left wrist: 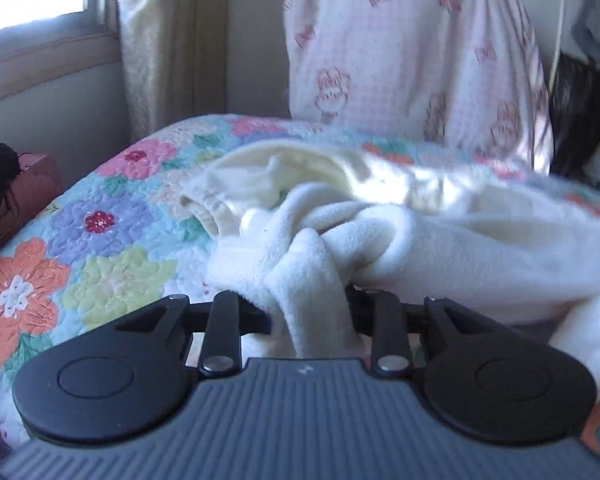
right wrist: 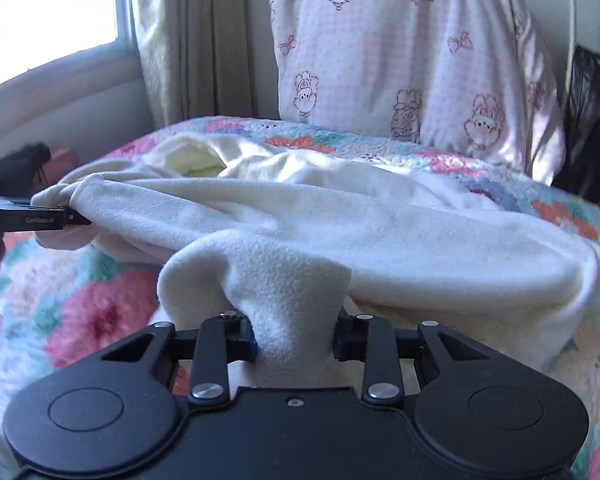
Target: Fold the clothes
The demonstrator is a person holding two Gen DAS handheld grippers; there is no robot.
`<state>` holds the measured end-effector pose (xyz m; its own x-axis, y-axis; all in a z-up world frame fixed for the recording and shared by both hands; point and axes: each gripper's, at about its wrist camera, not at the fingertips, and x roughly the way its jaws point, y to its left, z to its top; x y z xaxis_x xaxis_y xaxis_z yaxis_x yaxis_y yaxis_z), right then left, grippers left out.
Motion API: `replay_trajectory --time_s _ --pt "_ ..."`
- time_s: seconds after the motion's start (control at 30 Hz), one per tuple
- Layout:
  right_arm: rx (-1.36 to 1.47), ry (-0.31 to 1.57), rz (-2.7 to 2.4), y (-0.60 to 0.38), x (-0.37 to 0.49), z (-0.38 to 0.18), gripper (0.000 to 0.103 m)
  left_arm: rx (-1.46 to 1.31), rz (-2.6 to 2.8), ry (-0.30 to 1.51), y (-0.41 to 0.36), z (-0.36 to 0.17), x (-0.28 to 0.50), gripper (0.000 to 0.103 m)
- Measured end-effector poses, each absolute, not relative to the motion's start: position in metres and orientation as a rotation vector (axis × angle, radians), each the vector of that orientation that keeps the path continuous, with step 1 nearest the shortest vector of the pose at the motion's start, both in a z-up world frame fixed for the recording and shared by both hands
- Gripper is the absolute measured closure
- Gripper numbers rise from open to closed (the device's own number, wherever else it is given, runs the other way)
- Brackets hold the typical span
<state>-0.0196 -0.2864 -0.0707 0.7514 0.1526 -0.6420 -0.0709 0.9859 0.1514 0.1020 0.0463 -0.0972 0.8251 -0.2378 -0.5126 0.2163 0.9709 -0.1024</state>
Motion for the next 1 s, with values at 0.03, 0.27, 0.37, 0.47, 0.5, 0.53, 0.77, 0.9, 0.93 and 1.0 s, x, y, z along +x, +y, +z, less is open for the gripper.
replay_trajectory --time_s 0.03,0.27,0.37,0.47,0.5,0.53,0.77,0.9,0.93,1.0 --pt "0.215 0.730 0.148 -0.294 -0.022 -0.056 0.067 -0.026 -0.248 0.507 0.051 -0.081 0.100 0.076" --pt "0.443 0.986 0.439 -0.232 -0.026 -0.080 0.058 -0.158 -0.347 0.691 0.097 -0.083 0.089 0.070" --pt "0.352 1.153 0.482 -0.192 -0.016 -0.108 0.050 -0.013 -0.368 0.886 0.085 -0.112 0.078 0.066" --pt "0.320 1.138 0.522 -0.195 -0.012 -0.091 0.050 0.003 -0.398 0.904 0.087 -0.110 0.057 0.063" --pt "0.332 1.110 0.538 -0.202 -0.011 -0.080 0.050 -0.019 -0.413 0.883 0.094 -0.101 0.051 0.063" --pt "0.349 1.069 0.553 -0.215 -0.009 -0.064 0.049 -0.041 -0.426 0.859 0.101 -0.090 0.046 0.062" --pt "0.108 1.002 0.331 -0.299 0.047 0.023 0.026 -0.179 -0.435 0.666 0.141 -0.026 0.092 0.035" --pt "-0.018 1.171 0.177 -0.353 0.127 0.026 0.027 -0.053 -0.312 0.810 0.110 -0.048 0.158 0.038" --pt "-0.046 1.208 0.147 -0.367 0.146 0.026 0.027 -0.037 -0.335 0.826 0.100 -0.057 0.172 0.037" --pt "-0.064 1.187 0.121 -0.387 0.174 0.017 0.027 -0.061 -0.386 0.874 0.089 -0.078 0.195 0.036"
